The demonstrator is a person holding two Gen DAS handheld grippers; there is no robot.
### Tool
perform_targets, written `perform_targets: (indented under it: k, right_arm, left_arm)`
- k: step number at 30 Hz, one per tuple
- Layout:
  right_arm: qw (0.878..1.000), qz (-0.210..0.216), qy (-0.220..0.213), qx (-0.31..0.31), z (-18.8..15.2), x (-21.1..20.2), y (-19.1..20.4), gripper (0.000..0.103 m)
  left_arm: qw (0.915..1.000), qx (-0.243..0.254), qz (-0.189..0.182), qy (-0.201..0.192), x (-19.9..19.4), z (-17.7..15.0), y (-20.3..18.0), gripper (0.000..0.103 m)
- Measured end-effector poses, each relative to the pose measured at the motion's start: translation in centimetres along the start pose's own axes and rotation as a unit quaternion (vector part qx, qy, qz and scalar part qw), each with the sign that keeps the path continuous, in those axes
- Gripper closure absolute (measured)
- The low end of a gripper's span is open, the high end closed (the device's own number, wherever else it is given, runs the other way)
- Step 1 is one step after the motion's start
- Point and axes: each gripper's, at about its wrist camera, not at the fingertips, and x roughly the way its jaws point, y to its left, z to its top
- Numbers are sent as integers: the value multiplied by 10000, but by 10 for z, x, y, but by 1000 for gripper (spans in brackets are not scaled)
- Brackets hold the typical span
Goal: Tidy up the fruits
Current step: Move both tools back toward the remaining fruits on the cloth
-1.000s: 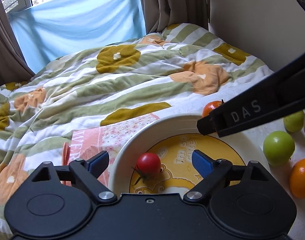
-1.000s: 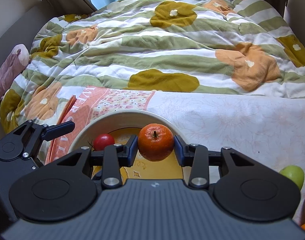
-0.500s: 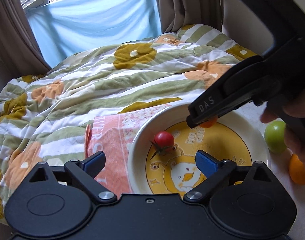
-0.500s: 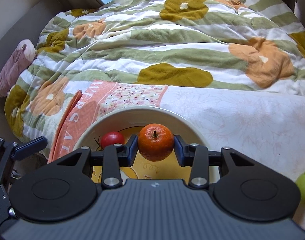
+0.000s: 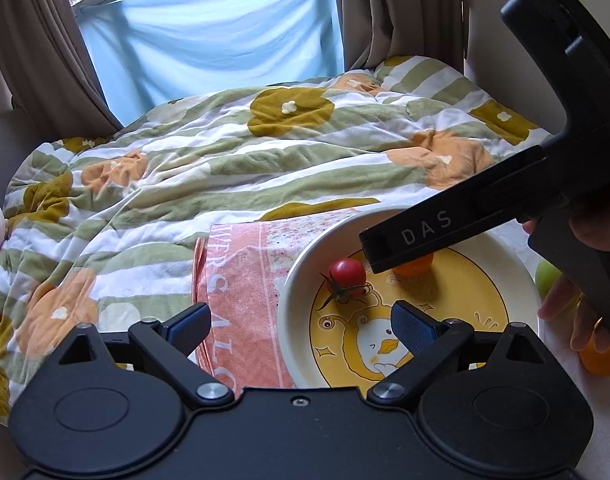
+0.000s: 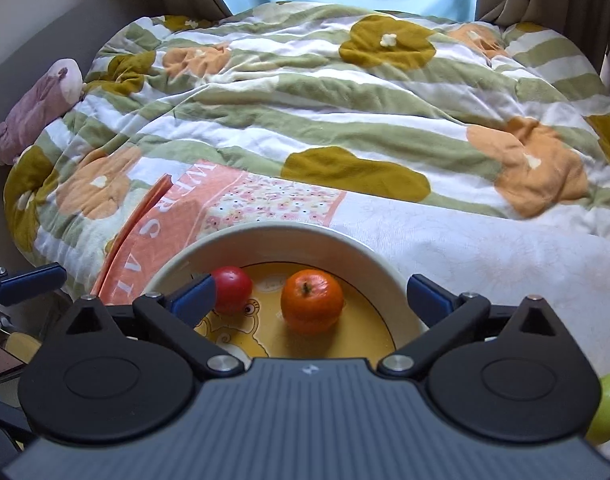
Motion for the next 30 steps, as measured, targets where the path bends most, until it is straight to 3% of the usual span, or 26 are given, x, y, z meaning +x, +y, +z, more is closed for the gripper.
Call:
perform_targets:
  k: [13,23,30]
  right_arm:
    - [9997,-53,-229,32,2,-48,4,0]
    - [9982,-247,-524,137,-13,-134,-1,0]
    - [9952,-431,-848,226,-43,-205,-23,0]
  left_arm:
    - [9997,62,67,-233,-33,7,-6,4]
    - [9961,228,259,-808,-97,12,-14,4]
    - [9910,372,499,-1181,-155,17,-46,4]
